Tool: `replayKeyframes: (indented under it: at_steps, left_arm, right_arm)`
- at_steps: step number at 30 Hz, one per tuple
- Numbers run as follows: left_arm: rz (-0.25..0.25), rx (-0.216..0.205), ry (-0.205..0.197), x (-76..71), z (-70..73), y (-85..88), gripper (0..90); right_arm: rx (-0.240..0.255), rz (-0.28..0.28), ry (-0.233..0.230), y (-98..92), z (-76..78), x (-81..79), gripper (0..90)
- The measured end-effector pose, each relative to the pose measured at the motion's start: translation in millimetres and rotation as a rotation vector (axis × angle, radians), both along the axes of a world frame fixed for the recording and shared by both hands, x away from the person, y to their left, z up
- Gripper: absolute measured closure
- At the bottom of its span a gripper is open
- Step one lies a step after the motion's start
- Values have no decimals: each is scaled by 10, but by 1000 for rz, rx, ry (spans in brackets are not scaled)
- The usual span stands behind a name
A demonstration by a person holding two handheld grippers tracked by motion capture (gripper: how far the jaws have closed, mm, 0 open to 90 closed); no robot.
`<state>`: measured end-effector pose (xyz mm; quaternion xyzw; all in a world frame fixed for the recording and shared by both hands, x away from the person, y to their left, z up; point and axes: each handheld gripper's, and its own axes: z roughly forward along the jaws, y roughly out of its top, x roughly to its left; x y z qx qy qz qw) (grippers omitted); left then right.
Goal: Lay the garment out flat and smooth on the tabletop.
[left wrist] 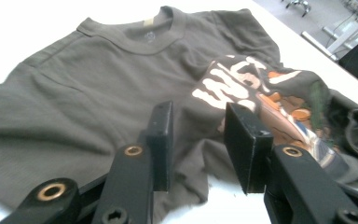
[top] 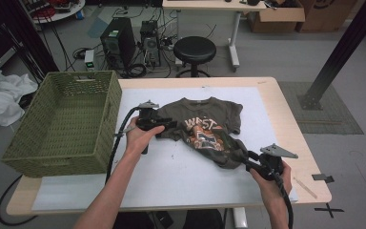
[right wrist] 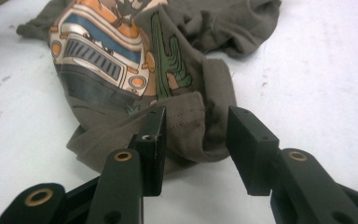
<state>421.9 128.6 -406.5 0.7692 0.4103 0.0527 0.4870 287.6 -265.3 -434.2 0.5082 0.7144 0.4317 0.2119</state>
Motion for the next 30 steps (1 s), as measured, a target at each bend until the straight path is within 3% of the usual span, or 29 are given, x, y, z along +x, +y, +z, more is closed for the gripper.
replayKeyframes:
  at_steps: [2,5,8,11,14,16,18,21,22,23,26,30]
  left_arm:
    - [-20,16,-1,-70,-26,22,630]
    - [-44,73,18,-126,-141,-1,626]
    - [-60,84,34,-128,-235,-85,626]
    - [-43,79,14,-102,-289,-195,625]
    - [-10,161,-2,-41,-372,-267,610]
    - [-3,180,-1,-11,-427,-282,611]
    - [6,167,5,2,-426,-274,645]
    - [-33,164,-5,-28,-405,-225,837]
    - [-47,139,1,-54,-389,-192,895]
    - [-57,111,15,-87,-366,-155,900]
    - [-59,88,7,-241,-290,6,900]
    - [-6,41,-8,-449,-214,257,900]
  right_arm:
    - [1,-2,-9,-1,25,-17,587]
    - [-4,3,-14,19,39,-32,583]
    - [-5,9,-15,54,29,-30,580]
    - [-8,23,-15,104,17,-14,574]
    - [-36,54,-11,168,-8,42,566]
    - [-46,70,-6,216,-21,76,563]
    - [-56,86,2,259,-52,114,565]
    - [-77,101,36,304,-137,164,643]
    - [-80,104,36,311,-151,160,687]
    - [-81,104,34,309,-152,147,743]
    - [-67,95,23,245,-122,79,844]
    - [-54,66,2,96,-57,-51,861]
